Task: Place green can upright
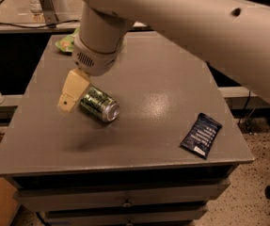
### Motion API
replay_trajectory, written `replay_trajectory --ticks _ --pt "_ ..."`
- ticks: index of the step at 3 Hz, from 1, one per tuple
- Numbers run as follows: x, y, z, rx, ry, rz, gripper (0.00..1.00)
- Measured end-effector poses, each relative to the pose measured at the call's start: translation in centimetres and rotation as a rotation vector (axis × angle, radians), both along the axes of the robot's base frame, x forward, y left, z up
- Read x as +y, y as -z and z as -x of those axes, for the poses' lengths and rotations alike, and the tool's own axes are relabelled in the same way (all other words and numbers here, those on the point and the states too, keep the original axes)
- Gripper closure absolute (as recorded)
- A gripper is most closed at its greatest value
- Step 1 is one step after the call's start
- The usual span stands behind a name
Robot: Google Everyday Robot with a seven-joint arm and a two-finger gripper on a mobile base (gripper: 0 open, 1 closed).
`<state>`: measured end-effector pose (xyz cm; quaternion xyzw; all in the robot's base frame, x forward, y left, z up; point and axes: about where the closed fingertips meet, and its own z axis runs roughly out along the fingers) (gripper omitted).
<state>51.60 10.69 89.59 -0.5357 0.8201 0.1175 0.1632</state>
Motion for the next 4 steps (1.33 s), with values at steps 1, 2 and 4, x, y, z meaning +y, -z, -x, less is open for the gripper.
replay_trajectory --ticks 1,2,4 --pt "0.1 2.9 -0.2 0.025 0.036 0.047 0.0" --pt "0.8 5.1 -0.4 0.048 0.065 0.089 0.0" --pt "2.3 6.4 -1.6 0.065 0.124 0.119 0.16"
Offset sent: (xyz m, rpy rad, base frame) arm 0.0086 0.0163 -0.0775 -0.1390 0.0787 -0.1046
